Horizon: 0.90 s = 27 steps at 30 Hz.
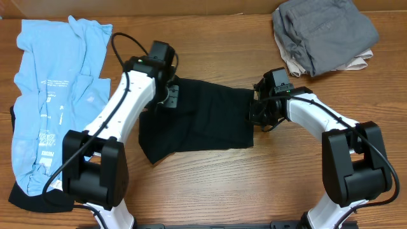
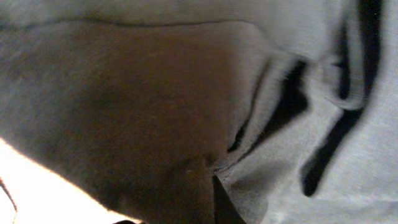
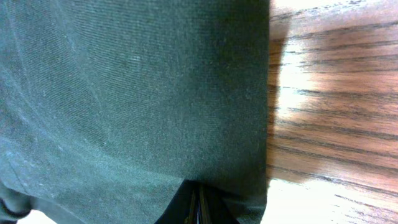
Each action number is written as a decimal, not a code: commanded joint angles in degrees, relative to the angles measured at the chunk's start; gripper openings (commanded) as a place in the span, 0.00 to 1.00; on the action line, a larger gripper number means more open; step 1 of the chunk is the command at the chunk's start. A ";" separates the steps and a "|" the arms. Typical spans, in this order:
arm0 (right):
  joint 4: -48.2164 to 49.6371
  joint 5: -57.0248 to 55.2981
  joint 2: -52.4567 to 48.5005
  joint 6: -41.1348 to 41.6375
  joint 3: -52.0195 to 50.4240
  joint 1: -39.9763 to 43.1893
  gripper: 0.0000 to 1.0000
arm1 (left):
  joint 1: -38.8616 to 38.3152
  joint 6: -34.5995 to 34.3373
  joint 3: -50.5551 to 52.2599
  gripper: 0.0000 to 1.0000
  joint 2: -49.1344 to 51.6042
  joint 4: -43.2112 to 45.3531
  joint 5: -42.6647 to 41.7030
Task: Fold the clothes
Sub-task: 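Fold the left end rightward toward the right gripper with the left gripper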
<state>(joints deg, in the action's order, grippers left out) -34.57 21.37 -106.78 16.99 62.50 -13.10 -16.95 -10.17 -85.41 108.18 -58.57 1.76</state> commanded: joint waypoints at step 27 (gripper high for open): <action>-1.31 -1.36 0.04 1.33 -0.70 0.20 0.04 | -18.88 -2.34 -5.20 0.04 -0.57 18.01 -6.49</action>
<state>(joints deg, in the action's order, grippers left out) -36.01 20.51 -106.78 18.00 62.46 -13.10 -33.80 -11.51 -88.99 108.18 -41.95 -3.27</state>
